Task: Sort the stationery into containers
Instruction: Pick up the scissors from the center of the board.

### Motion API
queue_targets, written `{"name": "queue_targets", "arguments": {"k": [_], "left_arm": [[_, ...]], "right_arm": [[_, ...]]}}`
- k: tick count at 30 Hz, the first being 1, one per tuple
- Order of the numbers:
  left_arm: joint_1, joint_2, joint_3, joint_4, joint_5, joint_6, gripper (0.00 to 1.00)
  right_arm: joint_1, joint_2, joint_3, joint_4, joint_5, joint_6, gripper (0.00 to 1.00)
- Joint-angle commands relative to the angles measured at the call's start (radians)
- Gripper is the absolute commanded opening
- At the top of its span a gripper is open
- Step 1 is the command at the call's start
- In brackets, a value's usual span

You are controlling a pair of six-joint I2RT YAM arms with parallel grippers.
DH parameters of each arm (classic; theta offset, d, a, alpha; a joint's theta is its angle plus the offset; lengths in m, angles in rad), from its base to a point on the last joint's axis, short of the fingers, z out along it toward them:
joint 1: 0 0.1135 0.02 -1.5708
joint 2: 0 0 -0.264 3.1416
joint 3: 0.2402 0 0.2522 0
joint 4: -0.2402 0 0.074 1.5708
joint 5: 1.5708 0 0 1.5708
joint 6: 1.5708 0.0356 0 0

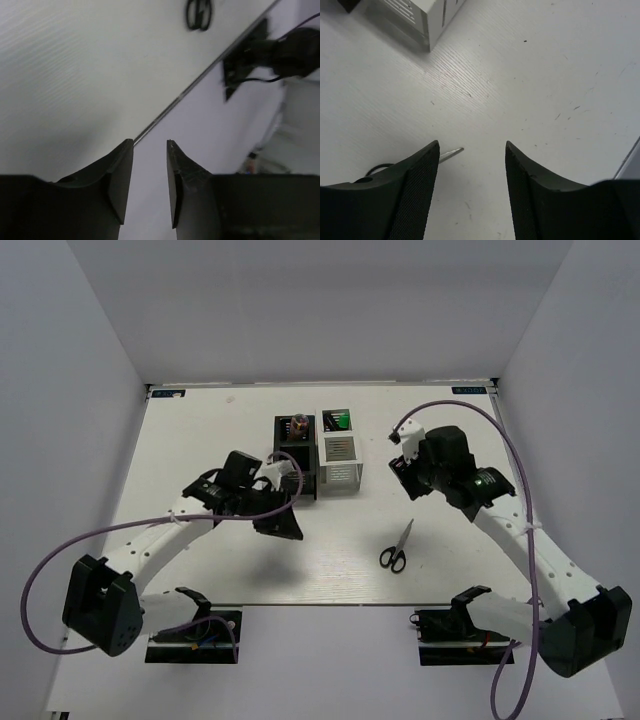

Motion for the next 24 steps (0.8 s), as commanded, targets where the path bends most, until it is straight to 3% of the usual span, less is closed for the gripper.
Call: {"name": "queue_targets", "arguments": {"k": [1,3,4,5,6,7,8,10,11,12,13,14,15,16,17,18,19,20,21,22,23,24], "left_arm": [[0.079,-0.019,0.020,0.110,0.251,-0.130,0.44],[0.185,-0.077,-0.087,0.478,0.465,-0.374,0.52],[0.243,-0.170,-0.195,0.944,0.528,-0.717,0.56],[0.307,-0.199,-0.251,0.948,0.529,-0.829,0.56],[0.341,-0.223,-0.359,1.216,0.504,-0.937,0.61],[0.369,-0.261,-0.368,1.290,0.489,-1.068,0.69],[0.415,-0.290,-0.354,1.151,0.481,-1.082,0.71],[0.405,-0.344,-0.206,0.931,0.432,-0.991,0.71],[0.327,-0.380,-0.158,0.550,0.393,-0.735,0.72],[0.293,-0.402,-0.071,0.437,0.268,-0.649,0.74],[0.215,-0.401,0.005,0.345,0.116,-0.472,0.74],[0.175,-0.390,0.035,0.220,0.055,-0.440,0.72],[0.112,-0.357,0.044,0.194,-0.088,-0.411,0.45],[0.052,-0.332,0.057,0.174,-0.121,-0.360,0.27],[0.021,-0.238,0.066,0.148,-0.170,-0.343,0.16],[-0.085,-0.200,0.077,0.139,-0.192,-0.323,0.10],[-0.130,-0.160,0.139,0.085,-0.289,-0.261,0.05],[-0.176,-0.025,0.173,0.062,-0.328,-0.228,0.05],[-0.269,0.027,0.213,0.034,-0.370,-0.194,0.05],[-0.352,0.141,0.374,-0.096,-0.501,-0.110,0.10],[-0.388,0.199,0.432,-0.137,-0.532,-0.093,0.13],[-0.458,0.301,0.480,-0.171,-0.563,-0.061,0.16]], "right_arm": [[-0.006,-0.001,-0.030,0.031,0.048,0.159,0.58],[-0.014,-0.010,-0.047,0.046,0.042,0.168,0.61],[-0.018,-0.024,-0.076,0.055,0.021,0.172,0.63],[-0.021,-0.026,-0.082,0.054,0.020,0.172,0.64],[-0.024,-0.030,-0.088,0.051,0.011,0.178,0.66],[-0.029,-0.029,-0.085,0.044,-0.004,0.182,0.66],[-0.028,-0.029,-0.082,0.040,-0.012,0.183,0.67],[-0.034,-0.023,-0.076,0.034,-0.018,0.192,0.67],[-0.034,-0.026,-0.073,0.035,-0.015,0.192,0.69],[-0.032,-0.024,-0.068,0.034,-0.006,0.194,0.69],[-0.034,-0.026,-0.064,0.034,0.005,0.192,0.69],[-0.038,-0.027,-0.062,0.035,0.019,0.191,0.69],[-0.040,-0.026,-0.058,0.037,0.070,0.173,0.59],[-0.040,-0.027,-0.041,0.034,0.094,0.166,0.40],[-0.046,-0.026,-0.033,0.032,0.117,0.153,0.20],[-0.051,-0.026,-0.026,0.026,0.161,0.145,0.04],[-0.052,-0.026,-0.006,0.021,0.199,0.122,0.03],[-0.069,-0.023,0.010,0.021,0.227,0.101,0.03],[-0.074,-0.020,0.028,0.020,0.243,0.090,0.31],[-0.084,-0.015,0.036,0.020,0.294,0.070,0.58],[-0.100,-0.010,0.053,0.020,0.306,0.068,0.74],[-0.107,-0.006,0.071,0.012,0.316,0.064,0.79]]}}
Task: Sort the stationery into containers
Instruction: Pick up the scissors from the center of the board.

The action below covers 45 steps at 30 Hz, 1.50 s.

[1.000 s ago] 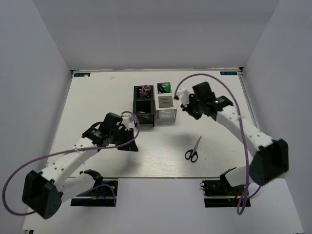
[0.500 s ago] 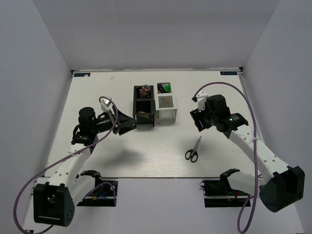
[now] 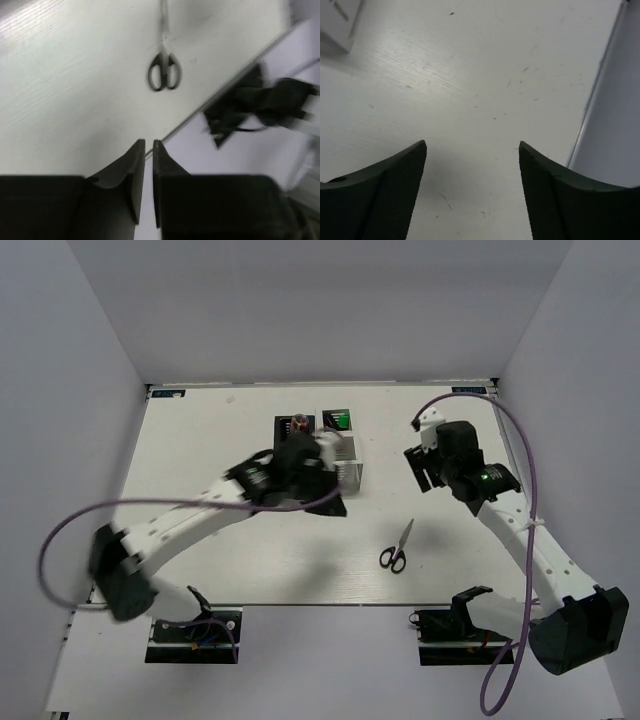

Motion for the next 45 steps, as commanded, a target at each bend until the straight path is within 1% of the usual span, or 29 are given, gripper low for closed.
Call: {"name": "queue_targets", "arguments": {"k": [1,2,3,4,6,7,9,13,20,22,23,25,32,39,40,45], "left_arm": [[-0.157,0.262,0.273,-0.355,-0.337,0.187,0.26],[-0.183,0.304,0.314,-0.373,-0.373,0.186,0.31],[-0.198,0.398,0.372,-0.397,-0.403,0.183,0.33],[-0.204,0.425,0.394,-0.396,-0.398,0.177,0.35],[-0.209,0.494,0.426,-0.361,-0.350,0.163,0.38],[-0.209,0.510,0.433,-0.359,-0.344,0.157,0.38],[-0.220,0.560,0.471,-0.364,-0.333,0.148,0.39],[-0.240,0.655,0.509,-0.356,-0.324,0.132,0.42],[-0.258,0.744,0.568,-0.309,-0.276,0.091,0.45],[-0.261,0.763,0.589,-0.309,-0.276,0.085,0.45],[-0.267,0.772,0.591,-0.304,-0.276,0.080,0.45],[-0.275,0.784,0.592,-0.295,-0.249,0.074,0.45],[-0.286,0.812,0.588,-0.250,-0.227,0.049,0.45],[-0.287,0.846,0.603,-0.238,-0.206,0.031,0.45],[-0.290,0.850,0.604,-0.230,-0.206,0.026,0.45],[-0.298,0.870,0.614,-0.237,-0.218,0.022,0.45]], "right_arm": [[-0.041,0.007,0.082,0.014,0.131,-0.050,0.76],[-0.047,0.002,0.085,0.023,0.135,-0.051,0.63],[-0.060,-0.002,0.081,0.032,0.135,-0.051,0.40],[-0.074,-0.008,0.076,0.046,0.116,-0.048,0.36],[-0.100,-0.025,0.059,0.050,0.101,-0.028,0.36],[-0.105,-0.027,0.055,0.057,0.096,-0.025,0.43],[-0.131,-0.044,0.027,0.066,0.089,-0.010,0.44],[-0.168,-0.088,-0.022,0.100,0.076,0.007,0.44],[-0.235,-0.145,-0.077,0.130,0.041,0.025,0.46],[-0.251,-0.151,-0.092,0.135,0.026,0.028,0.46],[-0.257,-0.153,-0.102,0.138,0.020,0.030,0.47],[-0.272,-0.156,-0.115,0.146,-0.005,0.042,0.47],[-0.318,-0.162,-0.129,0.135,-0.077,0.064,0.48],[-0.349,-0.182,-0.142,0.133,-0.108,0.074,0.50],[-0.355,-0.180,-0.142,0.133,-0.112,0.073,0.51],[-0.370,-0.186,-0.145,0.132,-0.135,0.079,0.51]]}}
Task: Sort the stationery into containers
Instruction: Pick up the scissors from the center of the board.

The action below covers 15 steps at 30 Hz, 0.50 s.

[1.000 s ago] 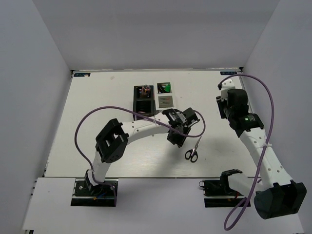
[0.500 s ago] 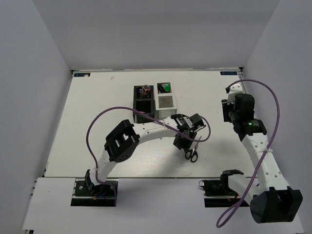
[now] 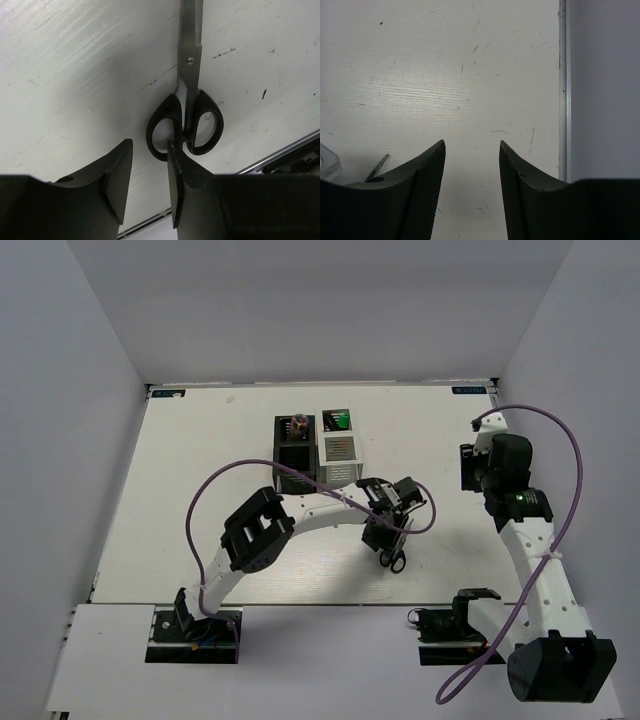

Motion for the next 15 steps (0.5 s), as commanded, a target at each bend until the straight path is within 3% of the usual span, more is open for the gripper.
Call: {"name": "queue_targets", "arguments": {"k": [1,9,15], "left_arm": [[-0.015,0.011,0.036,0.014,0.001,-0.013,0.45],[-0.035,0.043,0.041,-0.020,-0.047,-0.024,0.41],[-0.044,0.069,0.036,-0.057,-0.047,-0.033,0.27]], "right_arm": [[-0.015,-0.022,-0.009,0.032,-0.027,0.015,0.51],[-0.027,-0.037,-0.009,0.025,-0.057,0.023,0.52],[-0.070,-0.045,-0.007,0.018,-0.069,0.031,0.52]]}}
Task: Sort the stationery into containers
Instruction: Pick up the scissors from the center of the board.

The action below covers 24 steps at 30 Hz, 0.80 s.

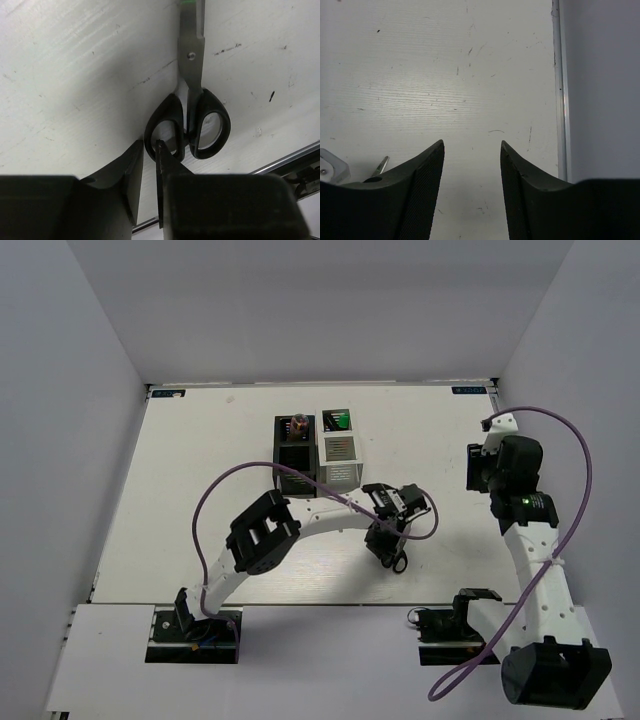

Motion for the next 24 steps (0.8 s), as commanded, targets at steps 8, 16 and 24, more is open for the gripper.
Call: {"name": "queue_targets", "arguments": {"k": [8,16,24], "left_arm": [[-0.045,0.068,-0.018,-0.170,-0.080,0.005,0.27],[-0.049,0.076,-0.105,-0.178,-0.122,-0.013,0.33],[-0.048,0.088,-0.164,-0.135,-0.106,-0.022,0.26]], "right_arm": [[-0.034,-0.030,-0.001,0.016,-0.051,0.029,0.52],[-0.055,-0.039,0.002,0.002,-0.071,0.040,0.54],[-0.068,-0.042,0.002,0.010,-0.082,0.043,0.55]]}}
